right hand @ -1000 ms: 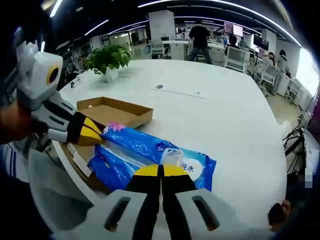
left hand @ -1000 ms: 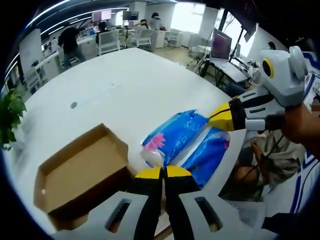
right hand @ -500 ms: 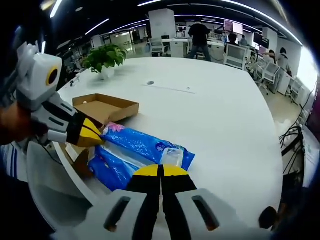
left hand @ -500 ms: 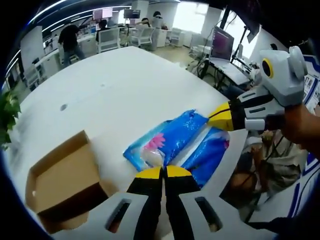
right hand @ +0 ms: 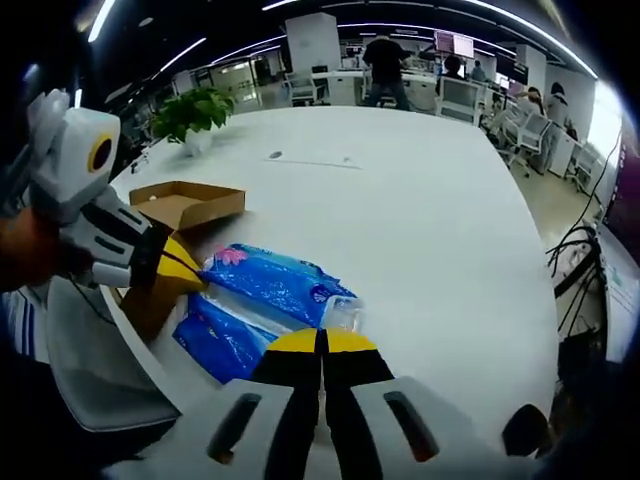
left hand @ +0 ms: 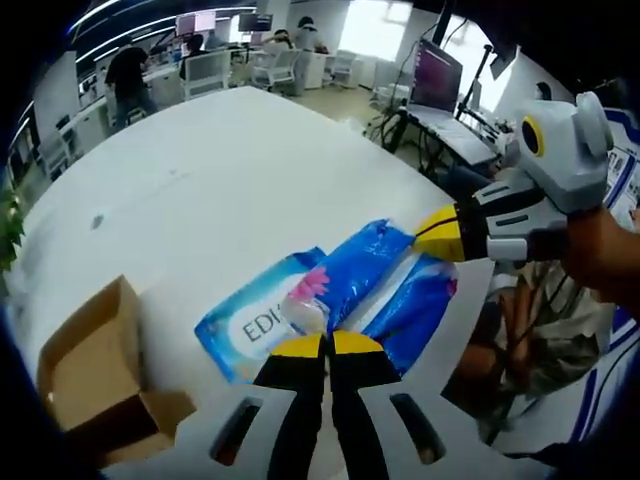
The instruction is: Operate the shoe box by opening the lid, removing the specified soft item, and placing it in the target area until the item is outside and the box remains undamaged.
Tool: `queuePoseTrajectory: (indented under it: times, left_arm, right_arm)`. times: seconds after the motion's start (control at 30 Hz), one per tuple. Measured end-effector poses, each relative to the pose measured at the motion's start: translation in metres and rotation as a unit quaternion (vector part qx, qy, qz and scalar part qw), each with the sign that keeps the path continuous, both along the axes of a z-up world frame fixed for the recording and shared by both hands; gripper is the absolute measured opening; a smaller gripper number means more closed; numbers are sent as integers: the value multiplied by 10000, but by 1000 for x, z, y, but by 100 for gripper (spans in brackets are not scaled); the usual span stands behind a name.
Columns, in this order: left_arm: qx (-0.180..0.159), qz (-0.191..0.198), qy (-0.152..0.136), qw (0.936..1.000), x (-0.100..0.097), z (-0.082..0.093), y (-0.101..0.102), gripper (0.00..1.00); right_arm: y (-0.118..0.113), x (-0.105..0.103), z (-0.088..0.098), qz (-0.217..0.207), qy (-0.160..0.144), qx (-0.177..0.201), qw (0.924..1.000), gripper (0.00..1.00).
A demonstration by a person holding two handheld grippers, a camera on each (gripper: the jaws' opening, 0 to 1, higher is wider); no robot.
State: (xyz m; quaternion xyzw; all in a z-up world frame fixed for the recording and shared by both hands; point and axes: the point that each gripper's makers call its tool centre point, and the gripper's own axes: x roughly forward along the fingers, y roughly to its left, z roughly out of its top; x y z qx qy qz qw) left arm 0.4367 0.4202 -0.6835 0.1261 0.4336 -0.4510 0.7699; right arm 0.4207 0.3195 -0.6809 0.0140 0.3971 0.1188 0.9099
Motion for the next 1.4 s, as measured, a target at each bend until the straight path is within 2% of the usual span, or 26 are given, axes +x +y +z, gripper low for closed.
queuePoseTrajectory:
  times: [0.43, 0.77, 1.1, 1.4]
  left_arm:
    - [-200, -147, 106, 9996, -3, -9, -50, 0]
    - [-252, -286, 183, 9991, 4, -17, -85, 0]
    - [-344, -289, 221, 9987, 9, -20, -99, 0]
    - [-338, -263, 208, 9989, 10, -33, -105, 0]
  right_arm:
    - [-54, 0, -4, -282, 16, -87, 9996, 0]
    - [-84, 3, -11, -490, 39, -127, 9987, 0]
    - [-101, 9, -16, -540, 36, -184, 9984, 0]
    - [-106, 11, -28, -487, 66, -255, 9985, 0]
